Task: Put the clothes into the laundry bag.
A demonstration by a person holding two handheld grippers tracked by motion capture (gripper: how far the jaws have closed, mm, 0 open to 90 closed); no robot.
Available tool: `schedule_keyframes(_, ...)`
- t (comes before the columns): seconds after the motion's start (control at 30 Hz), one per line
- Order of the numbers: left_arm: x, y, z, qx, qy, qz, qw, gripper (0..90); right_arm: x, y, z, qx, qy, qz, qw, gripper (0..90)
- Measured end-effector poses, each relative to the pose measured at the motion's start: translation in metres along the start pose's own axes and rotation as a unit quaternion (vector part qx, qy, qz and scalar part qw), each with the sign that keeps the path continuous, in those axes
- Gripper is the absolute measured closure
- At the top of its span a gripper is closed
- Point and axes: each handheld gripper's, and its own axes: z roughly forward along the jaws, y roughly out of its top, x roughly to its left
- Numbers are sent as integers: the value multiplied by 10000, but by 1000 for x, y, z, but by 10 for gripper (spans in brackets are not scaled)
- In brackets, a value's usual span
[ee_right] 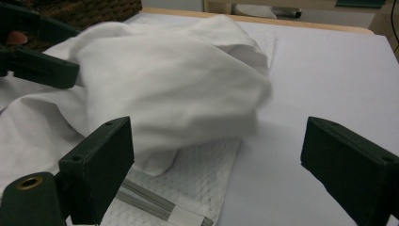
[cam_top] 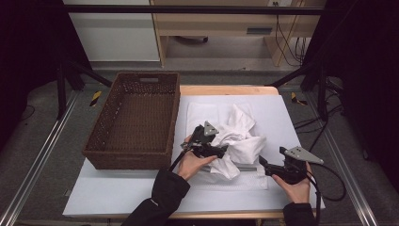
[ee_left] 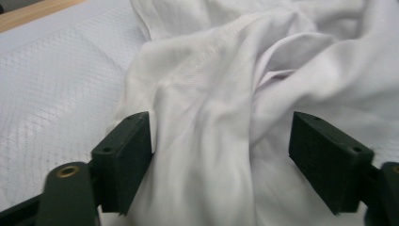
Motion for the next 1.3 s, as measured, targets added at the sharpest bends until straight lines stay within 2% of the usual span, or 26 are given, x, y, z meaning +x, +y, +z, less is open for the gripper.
schedule_keyframes(0.03,-2,1,-10,-89,37,55,9999,168,2,2,-1,-31,34,-18,10000,96)
schedule_keyframes(0.1,-3,2,-15,-148,45,85,9998,167,4,4,-1,-50,57,-25,10000,94)
schedule_keyframes(0.17,-3,5,-32,-368,14,56,9993,178,10,8,-2,-82,102,-91,9999,86)
schedule_keyframes(0.27,-3,7,-42,-415,26,40,9991,205,15,12,0,-105,148,-128,9998,76)
schedule_keyframes(0.37,-4,5,-57,-368,99,152,9992,225,18,15,2,-105,177,-159,9997,73)
schedule_keyframes(0.5,-7,-2,-72,-353,121,143,9992,308,27,24,7,-123,240,-245,9993,61)
schedule_keyframes(0.57,-9,-10,-83,-396,112,117,9991,388,36,32,13,-150,290,-305,9990,57)
schedule_keyframes(0.6,-9,-10,-83,-396,112,117,9991,414,38,34,15,-143,299,-329,9989,57)
schedule_keyframes(0.63,-9,-13,-87,-404,122,136,9990,414,38,34,15,-143,299,-329,9989,57)
schedule_keyframes(0.8,-9,-33,-104,-479,200,190,9985,509,50,45,36,-32,289,-377,9989,51)
schedule_keyframes(0.87,-8,-40,-106,-503,233,245,9982,517,54,49,47,35,302,-326,9990,48)
schedule_keyframes(0.97,-5,-54,-108,-394,350,262,9983,531,60,50,69,247,259,-417,9985,45)
schedule_keyframes(1.03,-4,-63,-107,-312,400,264,9984,546,61,49,74,298,267,-440,9982,44)
schedule_keyframes(1.17,-5,-80,-102,-90,351,97,9993,656,63,43,93,532,194,-602,9966,47)
schedule_keyframes(1.2,-6,-84,-99,-77,299,38,9995,656,63,43,93,532,194,-602,9966,47)
schedule_keyframes(1.23,-7,-93,-92,-46,216,-42,9997,714,63,39,99,681,159,-686,9952,52)
schedule_keyframes(1.27,-7,-93,-92,-46,216,-42,9997,740,63,39,99,681,159,-686,9952,52)
schedule_keyframes(1.3,-8,-97,-88,-38,131,-84,9999,740,62,37,102,760,124,-716,9945,58)
